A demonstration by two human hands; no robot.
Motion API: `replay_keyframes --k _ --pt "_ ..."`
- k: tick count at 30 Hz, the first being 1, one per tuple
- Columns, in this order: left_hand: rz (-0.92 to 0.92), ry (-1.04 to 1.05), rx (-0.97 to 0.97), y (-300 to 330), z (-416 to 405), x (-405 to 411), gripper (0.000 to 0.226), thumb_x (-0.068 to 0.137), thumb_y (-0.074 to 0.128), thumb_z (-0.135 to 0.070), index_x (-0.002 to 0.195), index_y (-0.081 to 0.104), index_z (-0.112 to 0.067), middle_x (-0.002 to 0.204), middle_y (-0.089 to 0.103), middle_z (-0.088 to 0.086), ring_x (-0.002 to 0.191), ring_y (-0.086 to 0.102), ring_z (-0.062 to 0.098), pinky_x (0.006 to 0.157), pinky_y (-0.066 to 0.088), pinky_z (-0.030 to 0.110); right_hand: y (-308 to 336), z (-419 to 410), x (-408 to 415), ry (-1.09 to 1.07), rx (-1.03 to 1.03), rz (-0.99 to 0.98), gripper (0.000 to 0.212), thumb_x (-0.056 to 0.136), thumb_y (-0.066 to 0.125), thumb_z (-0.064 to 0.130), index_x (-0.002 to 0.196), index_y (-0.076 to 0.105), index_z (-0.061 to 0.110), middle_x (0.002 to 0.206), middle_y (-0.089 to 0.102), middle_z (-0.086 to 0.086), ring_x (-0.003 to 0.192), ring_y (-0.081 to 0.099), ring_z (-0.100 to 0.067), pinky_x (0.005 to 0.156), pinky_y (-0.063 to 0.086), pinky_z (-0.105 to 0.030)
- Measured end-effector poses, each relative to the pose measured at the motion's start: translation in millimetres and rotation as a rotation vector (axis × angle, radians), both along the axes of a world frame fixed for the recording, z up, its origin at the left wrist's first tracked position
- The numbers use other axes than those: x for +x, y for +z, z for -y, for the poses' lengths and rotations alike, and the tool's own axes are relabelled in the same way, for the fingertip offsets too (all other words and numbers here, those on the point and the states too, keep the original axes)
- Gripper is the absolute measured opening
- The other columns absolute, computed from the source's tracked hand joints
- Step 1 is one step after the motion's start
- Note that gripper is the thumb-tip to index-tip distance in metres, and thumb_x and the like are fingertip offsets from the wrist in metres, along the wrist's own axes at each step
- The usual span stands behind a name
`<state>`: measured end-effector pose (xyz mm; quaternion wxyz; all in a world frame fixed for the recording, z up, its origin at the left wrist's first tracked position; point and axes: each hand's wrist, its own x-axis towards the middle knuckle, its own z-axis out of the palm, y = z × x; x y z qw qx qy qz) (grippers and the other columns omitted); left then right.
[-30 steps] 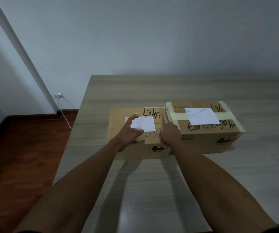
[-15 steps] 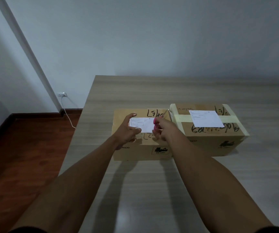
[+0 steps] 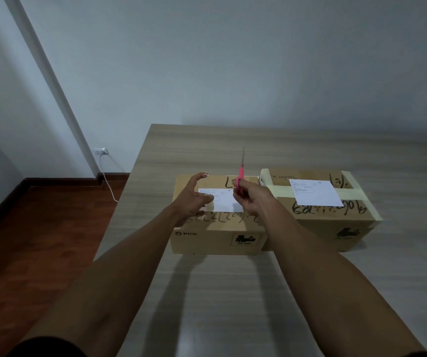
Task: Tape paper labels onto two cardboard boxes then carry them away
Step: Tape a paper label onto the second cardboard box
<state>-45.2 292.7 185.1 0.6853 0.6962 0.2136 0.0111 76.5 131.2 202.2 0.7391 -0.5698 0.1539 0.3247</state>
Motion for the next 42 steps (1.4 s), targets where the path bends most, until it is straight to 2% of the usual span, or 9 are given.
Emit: replay_keyframes --k 4,8,12,16,26,30,33,39,42 --pt "-0.006 0.007 -0.018 5.2 0.4 2.0 0.063 0.096 0.067 -0.008 0.134 0.044 -0.052 0.108 0.065 0.022 0.091 0.062 0.030 0.072 0.051 0.042 7.3 12.3 7.8 0.160 -0.241 0.173 0.027 0.076 0.090 0.016 0.090 0.076 -0.002 0.080 0.072 -0.012 0.069 0.063 -0.018 0.066 0.056 -0.031" --pt "-0.016 0.021 -0.017 9.7 -1.7 1.9 0.062 0.100 0.062 -0.005 0.140 0.039 -0.046 0.108 0.069 0.017 0.092 0.064 0.027 0.072 0.049 0.041 9.6 30.0 25.5 0.411 -0.548 0.479 0.026 0.077 0.088 0.016 0.089 0.077 -0.004 0.095 0.077 -0.018 0.075 0.067 -0.021 0.077 0.061 -0.040" --pt "-0.043 0.029 0.014 10.9 -7.0 3.1 0.060 0.099 0.062 -0.008 0.137 0.040 -0.049 0.102 0.069 0.012 0.092 0.060 0.025 0.074 0.052 0.039 21.8 47.1 37.8 0.746 -0.723 0.683 0.021 0.077 0.085 0.017 0.076 0.077 -0.002 0.093 0.078 -0.017 0.076 0.066 -0.023 0.068 0.053 -0.036" --pt "-0.063 0.027 0.050 13.0 -10.0 4.6 0.060 0.099 0.062 -0.009 0.135 0.041 -0.051 0.104 0.065 0.013 0.094 0.055 0.026 0.077 0.053 0.039 34.6 56.1 42.2 0.997 -0.819 0.669 0.057 0.054 0.087 0.058 0.083 0.082 0.009 0.087 0.074 -0.008 0.083 0.063 -0.021 0.072 0.051 -0.035" --pt "-0.140 -0.054 0.070 20.8 -10.8 3.8 0.060 0.101 0.060 -0.005 0.136 0.040 -0.049 0.114 0.070 0.014 0.097 0.063 0.022 0.080 0.055 0.038 49.5 53.0 46.2 1.209 -0.720 0.598 0.018 0.085 0.079 0.036 0.096 0.085 0.023 0.092 0.068 0.001 0.086 0.053 -0.014 0.077 0.043 -0.032" --pt "-0.138 -0.040 0.093 19.9 -13.2 2.5 0.057 0.100 0.061 -0.006 0.132 0.042 -0.050 0.119 0.070 0.016 0.098 0.061 0.024 0.083 0.054 0.040 49.7 50.0 50.0 1.234 -0.711 0.600 0.026 0.081 0.081 0.035 0.099 0.084 0.017 0.097 0.069 -0.003 0.087 0.053 -0.014 0.076 0.042 -0.032" --pt "-0.129 -0.002 0.104 17.4 -16.6 0.9 0.058 0.101 0.060 -0.005 0.134 0.041 -0.048 0.114 0.072 0.015 0.097 0.060 0.024 0.083 0.053 0.041 48.9 50.7 55.5 1.238 -0.723 0.611 0.054 0.061 0.085 0.047 0.102 0.083 0.012 0.098 0.071 -0.006 0.085 0.055 -0.015 0.074 0.043 -0.033" --pt "-0.130 -0.002 0.091 13.8 -17.6 2.0 0.062 0.100 0.061 -0.004 0.135 0.040 -0.050 0.112 0.072 0.012 0.097 0.060 0.024 0.083 0.053 0.041 50.4 52.5 60.7 1.283 -0.708 0.599 0.057 0.052 0.081 0.054 0.098 0.085 0.019 0.100 0.072 -0.001 0.086 0.054 -0.015 0.077 0.042 -0.034" --pt "-0.136 -0.056 0.083 15.8 -12.5 7.1 0.062 0.100 0.062 -0.005 0.131 0.042 -0.054 0.118 0.070 0.017 0.100 0.060 0.026 0.086 0.055 0.042 47.9 48.4 62.4 1.300 -0.690 0.586 0.032 0.073 0.082 0.045 0.095 0.085 0.022 0.091 0.068 0.004 0.088 0.051 -0.016 0.077 0.041 -0.033"
